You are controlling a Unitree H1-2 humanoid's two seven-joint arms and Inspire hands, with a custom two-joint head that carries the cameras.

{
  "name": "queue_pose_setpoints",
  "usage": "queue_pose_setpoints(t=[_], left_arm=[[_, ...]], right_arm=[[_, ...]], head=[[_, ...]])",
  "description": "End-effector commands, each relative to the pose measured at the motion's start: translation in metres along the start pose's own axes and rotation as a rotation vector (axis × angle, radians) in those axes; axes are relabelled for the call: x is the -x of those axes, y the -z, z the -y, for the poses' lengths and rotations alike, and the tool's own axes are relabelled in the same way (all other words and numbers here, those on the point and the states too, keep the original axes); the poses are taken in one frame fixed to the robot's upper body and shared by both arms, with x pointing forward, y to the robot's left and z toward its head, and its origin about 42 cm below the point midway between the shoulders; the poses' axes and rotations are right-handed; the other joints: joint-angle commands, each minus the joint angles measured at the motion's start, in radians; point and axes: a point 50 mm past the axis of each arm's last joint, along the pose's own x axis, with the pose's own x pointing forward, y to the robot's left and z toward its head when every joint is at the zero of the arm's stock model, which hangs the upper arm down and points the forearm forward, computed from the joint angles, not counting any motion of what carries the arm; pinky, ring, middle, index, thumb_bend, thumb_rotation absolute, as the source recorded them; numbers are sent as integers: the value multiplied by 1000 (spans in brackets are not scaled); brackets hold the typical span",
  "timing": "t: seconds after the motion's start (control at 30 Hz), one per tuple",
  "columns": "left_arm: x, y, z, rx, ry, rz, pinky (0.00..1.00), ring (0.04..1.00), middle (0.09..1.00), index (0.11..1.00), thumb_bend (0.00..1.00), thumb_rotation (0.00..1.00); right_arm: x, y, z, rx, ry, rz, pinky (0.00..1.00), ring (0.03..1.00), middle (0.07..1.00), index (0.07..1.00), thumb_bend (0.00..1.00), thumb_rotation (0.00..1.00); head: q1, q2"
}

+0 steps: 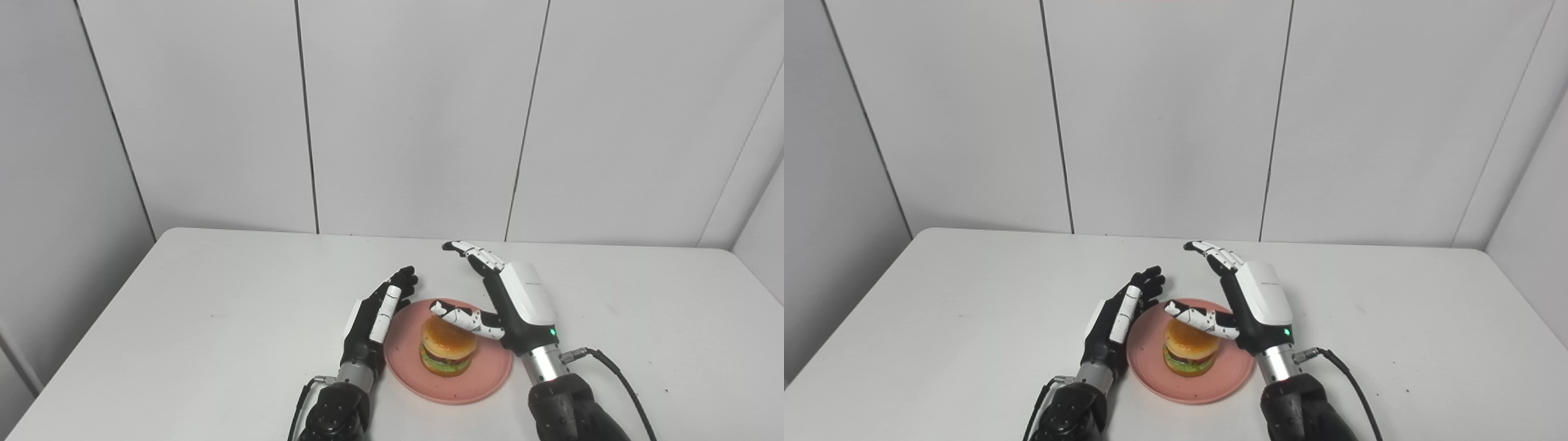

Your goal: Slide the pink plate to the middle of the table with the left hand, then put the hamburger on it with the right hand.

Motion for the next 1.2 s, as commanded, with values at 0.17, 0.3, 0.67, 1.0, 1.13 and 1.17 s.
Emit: queue_pose_setpoints(t=[0.17, 0.3, 0.67, 1.0, 1.13, 1.17], left_arm=[[-2, -5, -5, -8, -99, 89, 996, 991, 965, 884, 857, 948], [-3, -9, -7, -32, -153, 146, 1000, 1000, 997, 930, 848, 949], [-11, -5, -9, -63, -194, 120, 1000, 1000, 1000, 1000, 819, 973], [-12, 0, -18, -24, -176, 76, 1000, 1000, 1000, 1000, 899, 960], [-12, 1, -20, -27, -174, 72, 1000, 1000, 1000, 1000, 914, 965], [-12, 1, -21, -28, -173, 70, 1000, 1000, 1000, 1000, 916, 966]], right_arm=[[-6, 2, 3, -461, 230, -98, 776, 816, 828, 826, 743, 1000], [-1, 18, -3, -628, 267, -236, 857, 853, 853, 855, 784, 1000], [13, 47, -17, -725, 168, -407, 964, 945, 943, 940, 812, 1000], [25, 57, -22, -715, 109, -520, 1000, 973, 969, 949, 780, 1000], [29, 60, -24, -711, 99, -555, 1000, 989, 978, 949, 792, 1000], [29, 60, -24, -710, 97, -560, 1000, 993, 981, 950, 789, 1000]], head=[[-3, 3], [-9, 6], [-21, 13], [-39, 21], [-39, 22], [-39, 22]])
